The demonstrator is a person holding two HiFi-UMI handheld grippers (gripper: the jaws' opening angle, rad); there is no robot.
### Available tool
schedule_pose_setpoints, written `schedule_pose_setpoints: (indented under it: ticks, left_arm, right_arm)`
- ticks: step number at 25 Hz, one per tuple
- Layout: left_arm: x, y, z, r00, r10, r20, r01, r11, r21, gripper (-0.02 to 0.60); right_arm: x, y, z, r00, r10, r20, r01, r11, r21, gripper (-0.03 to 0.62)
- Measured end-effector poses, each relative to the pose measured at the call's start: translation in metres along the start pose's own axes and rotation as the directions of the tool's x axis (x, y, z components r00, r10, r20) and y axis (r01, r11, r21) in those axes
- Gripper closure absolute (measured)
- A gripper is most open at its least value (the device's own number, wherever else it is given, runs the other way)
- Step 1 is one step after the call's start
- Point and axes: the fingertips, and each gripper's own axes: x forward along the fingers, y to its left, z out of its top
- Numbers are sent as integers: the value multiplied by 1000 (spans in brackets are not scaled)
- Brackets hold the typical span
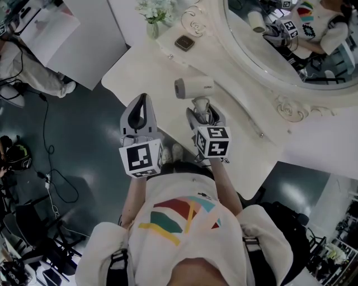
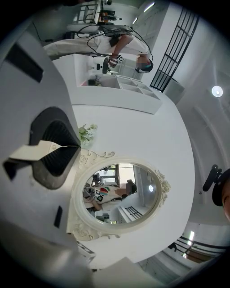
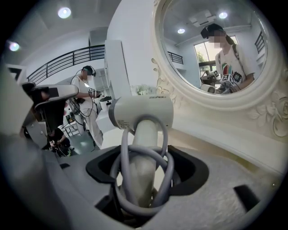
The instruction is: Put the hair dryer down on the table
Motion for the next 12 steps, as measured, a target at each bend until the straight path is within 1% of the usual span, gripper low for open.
schedule_pose_setpoints:
  ticks: [12]
  left_arm:
    - [1,-5,0,1000,-12,-2,12,1000,2,577]
  right_arm:
    - [11,-14,-37,995,-28,-94,31,999,27,295]
